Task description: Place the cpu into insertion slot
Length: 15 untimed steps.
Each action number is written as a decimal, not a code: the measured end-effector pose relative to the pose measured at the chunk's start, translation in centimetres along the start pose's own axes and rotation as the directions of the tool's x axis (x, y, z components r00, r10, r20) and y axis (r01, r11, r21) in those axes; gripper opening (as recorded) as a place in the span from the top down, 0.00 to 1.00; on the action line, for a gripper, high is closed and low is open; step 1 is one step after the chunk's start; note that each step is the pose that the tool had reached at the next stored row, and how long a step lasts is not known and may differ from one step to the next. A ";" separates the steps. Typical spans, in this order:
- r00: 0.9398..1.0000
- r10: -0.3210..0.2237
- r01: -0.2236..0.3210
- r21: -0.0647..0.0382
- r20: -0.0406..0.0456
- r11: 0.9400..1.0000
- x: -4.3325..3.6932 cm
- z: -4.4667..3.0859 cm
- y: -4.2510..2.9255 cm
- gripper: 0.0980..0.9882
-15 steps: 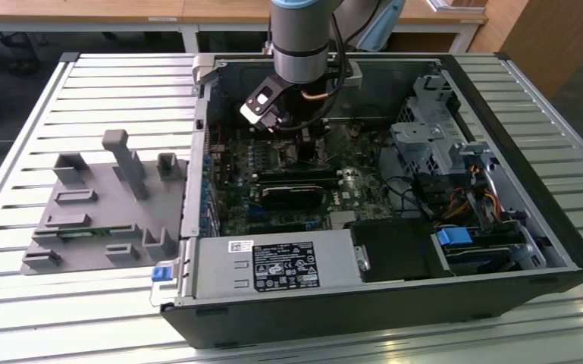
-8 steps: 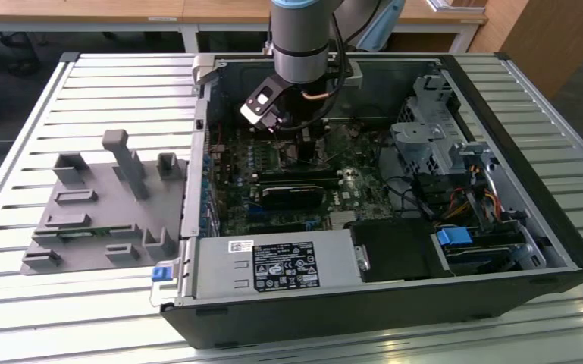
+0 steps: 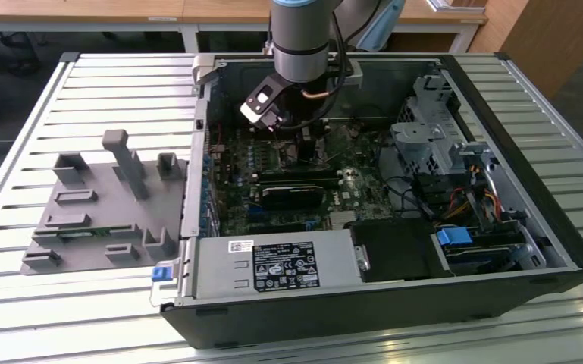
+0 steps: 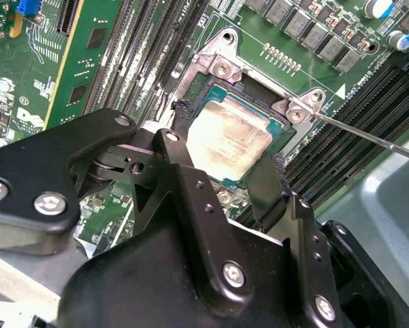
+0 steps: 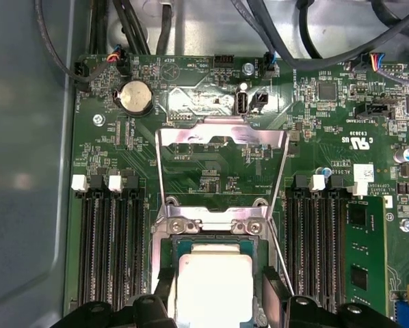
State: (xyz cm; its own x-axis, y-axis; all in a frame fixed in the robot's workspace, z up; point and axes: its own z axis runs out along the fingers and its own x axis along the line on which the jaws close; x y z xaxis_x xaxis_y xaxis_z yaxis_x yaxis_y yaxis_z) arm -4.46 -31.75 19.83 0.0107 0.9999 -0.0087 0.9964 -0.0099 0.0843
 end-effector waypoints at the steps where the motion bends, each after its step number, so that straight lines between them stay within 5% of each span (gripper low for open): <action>1: 1.000 0.000 0.000 0.000 0.000 1.000 0.00 -0.06 0.00 0.43; 9: 1.000 0.000 0.000 0.000 0.000 1.000 0.00 -0.73 0.07 0.44; 11: 1.000 0.000 0.000 0.001 0.000 1.000 -0.01 -0.86 0.09 0.58; 15: 1.000 0.000 0.000 0.006 0.000 1.000 0.00 -0.99 0.23 0.71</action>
State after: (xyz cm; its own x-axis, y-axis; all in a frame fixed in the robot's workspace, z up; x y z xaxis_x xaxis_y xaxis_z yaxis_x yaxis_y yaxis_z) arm -4.31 -31.74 20.84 0.0106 0.9999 -0.0087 0.9969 -0.0099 0.0784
